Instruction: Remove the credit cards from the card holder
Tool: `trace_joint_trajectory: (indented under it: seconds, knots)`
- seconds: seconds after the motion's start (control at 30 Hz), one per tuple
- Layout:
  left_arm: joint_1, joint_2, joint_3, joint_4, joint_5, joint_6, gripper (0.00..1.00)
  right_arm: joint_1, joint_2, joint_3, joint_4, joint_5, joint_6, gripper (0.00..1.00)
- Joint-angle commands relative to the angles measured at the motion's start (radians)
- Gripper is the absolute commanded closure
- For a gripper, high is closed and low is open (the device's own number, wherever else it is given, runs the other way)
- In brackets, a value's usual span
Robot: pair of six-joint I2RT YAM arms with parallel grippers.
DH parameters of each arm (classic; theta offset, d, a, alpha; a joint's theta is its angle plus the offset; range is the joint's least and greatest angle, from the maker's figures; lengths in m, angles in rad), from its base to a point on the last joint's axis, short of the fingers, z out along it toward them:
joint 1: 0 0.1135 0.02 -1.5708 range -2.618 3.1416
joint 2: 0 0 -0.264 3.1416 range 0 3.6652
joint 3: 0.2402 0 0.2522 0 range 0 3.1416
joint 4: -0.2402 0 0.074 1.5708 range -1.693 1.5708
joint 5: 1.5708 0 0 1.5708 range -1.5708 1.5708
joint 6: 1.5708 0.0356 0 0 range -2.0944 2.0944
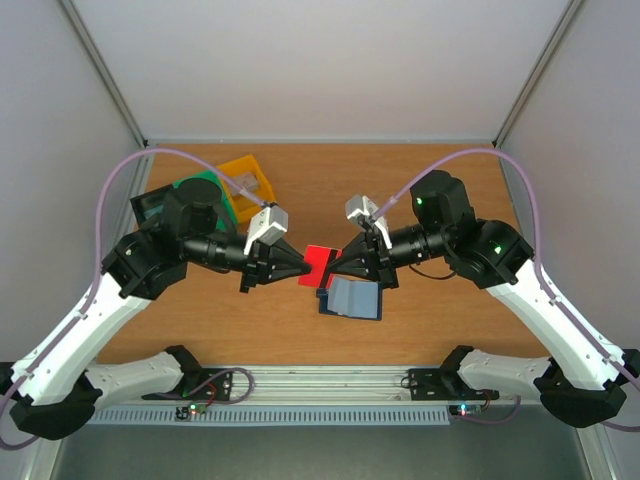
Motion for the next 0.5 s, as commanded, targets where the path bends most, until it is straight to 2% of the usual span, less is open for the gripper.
trace_joint_trajectory:
  seconds: [0.0, 0.2, 0.23, 0.27, 0.3, 0.33, 0.37, 0.47]
  knots:
    - [-0.001, 0.004, -0.002, 0.055, 0.014, -0.029, 0.98, 0.011, -0.011, 0.027, -0.004, -0.004, -0.008, 0.99]
    - [-0.001, -0.007, -0.020, 0.090, 0.021, -0.094, 1.00, 0.012, -0.022, 0.007, 0.015, 0.024, -0.012, 0.99]
    - [-0.001, -0.011, -0.021, 0.081, -0.016, -0.103, 1.00, 0.011, -0.029, -0.006, 0.029, 0.048, -0.008, 0.91]
    - [0.002, -0.013, -0.019, 0.063, -0.050, -0.109, 1.00, 0.011, -0.042, -0.024, 0.044, 0.089, -0.003, 0.71]
    - [0.007, -0.013, -0.016, 0.030, -0.086, -0.098, 1.00, 0.012, -0.055, -0.044, 0.060, 0.144, 0.004, 0.38]
    - [0.014, -0.010, -0.011, -0.001, -0.152, -0.082, 1.00, 0.010, -0.067, -0.072, 0.077, 0.214, 0.019, 0.18]
    - [0.020, -0.003, -0.003, -0.041, -0.215, -0.057, 1.00, 0.006, -0.082, -0.094, 0.092, 0.301, 0.038, 0.04]
    - [0.074, 0.055, 0.062, -0.223, -0.419, 0.160, 1.00, -0.020, -0.111, -0.142, 0.113, 0.455, 0.078, 0.01]
